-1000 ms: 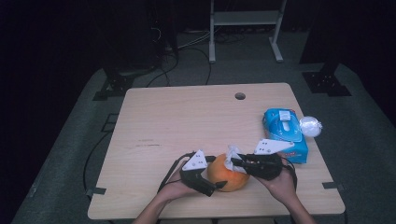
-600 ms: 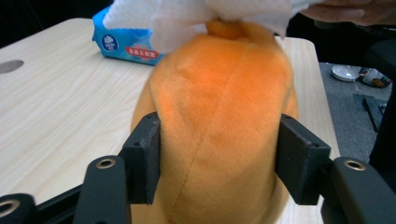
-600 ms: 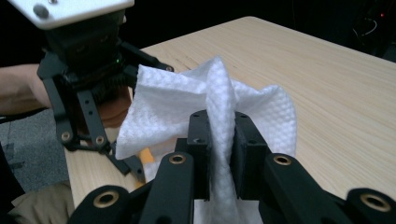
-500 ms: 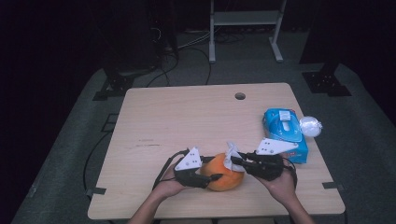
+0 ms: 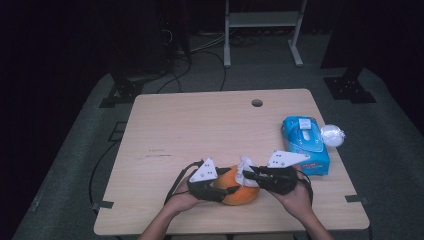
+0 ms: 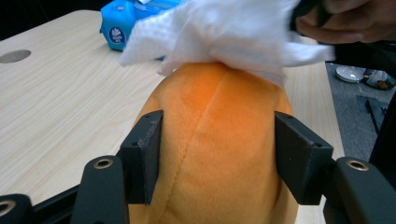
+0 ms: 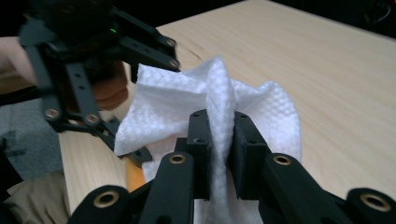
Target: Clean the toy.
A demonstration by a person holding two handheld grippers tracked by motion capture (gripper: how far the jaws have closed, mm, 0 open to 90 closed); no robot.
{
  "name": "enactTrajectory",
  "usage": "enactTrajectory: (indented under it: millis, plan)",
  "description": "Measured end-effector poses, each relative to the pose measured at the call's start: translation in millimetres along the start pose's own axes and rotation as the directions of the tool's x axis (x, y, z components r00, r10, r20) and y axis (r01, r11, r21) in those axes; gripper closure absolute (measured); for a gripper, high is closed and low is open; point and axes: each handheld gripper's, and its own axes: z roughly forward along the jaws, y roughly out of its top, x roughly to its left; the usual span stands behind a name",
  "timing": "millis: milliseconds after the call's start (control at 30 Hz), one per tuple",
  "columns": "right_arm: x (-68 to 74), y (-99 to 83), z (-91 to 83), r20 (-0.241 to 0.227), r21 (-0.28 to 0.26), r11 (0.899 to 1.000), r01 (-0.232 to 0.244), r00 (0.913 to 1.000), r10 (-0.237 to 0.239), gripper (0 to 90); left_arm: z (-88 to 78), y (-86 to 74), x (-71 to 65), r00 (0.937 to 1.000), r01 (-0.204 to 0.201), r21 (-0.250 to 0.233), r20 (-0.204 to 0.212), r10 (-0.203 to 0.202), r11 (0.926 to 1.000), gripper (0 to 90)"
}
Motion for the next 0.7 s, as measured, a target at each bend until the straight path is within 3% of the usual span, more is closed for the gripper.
enactTrajectory:
  millis: [100,167,267,367,467,500,567,700]
  plan:
    - [-11.9,-5.6,-2.7,0.011,0.004,0.999,-0.033,0.9994,0.033,78.4,2.7,0.0,-1.6,1.0,0.0,-0.01,0.002,0.0,1.0,37.9]
    - [-14.2,-6.1,-7.5,0.047,0.008,1.0,-0.027,0.9985,0.027,78.4,3.4,0.1,-2.6,1.0,-0.007,-0.006,0.005,0.007,1.0,37.5]
    - [-14.1,-4.0,-12.5,0.059,-0.009,0.999,-0.042,0.9974,0.042,78.4,5.4,-1.3,-2.9,1.0,0.0,-0.011,0.01,0.0,0.9999,36.2]
    - [-2.1,4.1,-12.2,0.035,-0.029,1.0,0.0,0.9994,0.001,78.3,6.5,-1.9,-3.6,0.9999,0.003,-0.019,0.009,-0.003,0.9998,35.5]
    - [4.6,5.7,-7.8,0.03,-0.007,1.0,0.027,0.9992,-0.027,78.3,6.2,-2.3,-3.8,0.9999,0.002,-0.017,0.011,-0.002,0.9998,35.4]
    - [2.4,1.9,-2.6,0.042,0.024,0.999,0.037,0.9984,-0.038,78.3,5.3,-2.6,-3.5,0.9999,0.0,-0.013,0.011,0.0,0.9999,35.3]
    - [-6.6,-3.3,-2.4,0.037,0.027,1.0,0.001,0.9993,-0.002,78.3,6.2,-2.9,-3.3,0.9999,0.003,-0.017,0.014,-0.002,0.9999,35.2]
    - [-16.5,-5.9,-12.0,0.081,0.014,0.999,-0.038,0.9961,0.037,78.2,8.5,-2.1,-5.7,0.9999,-0.003,-0.017,0.012,0.003,0.9999,34.1]
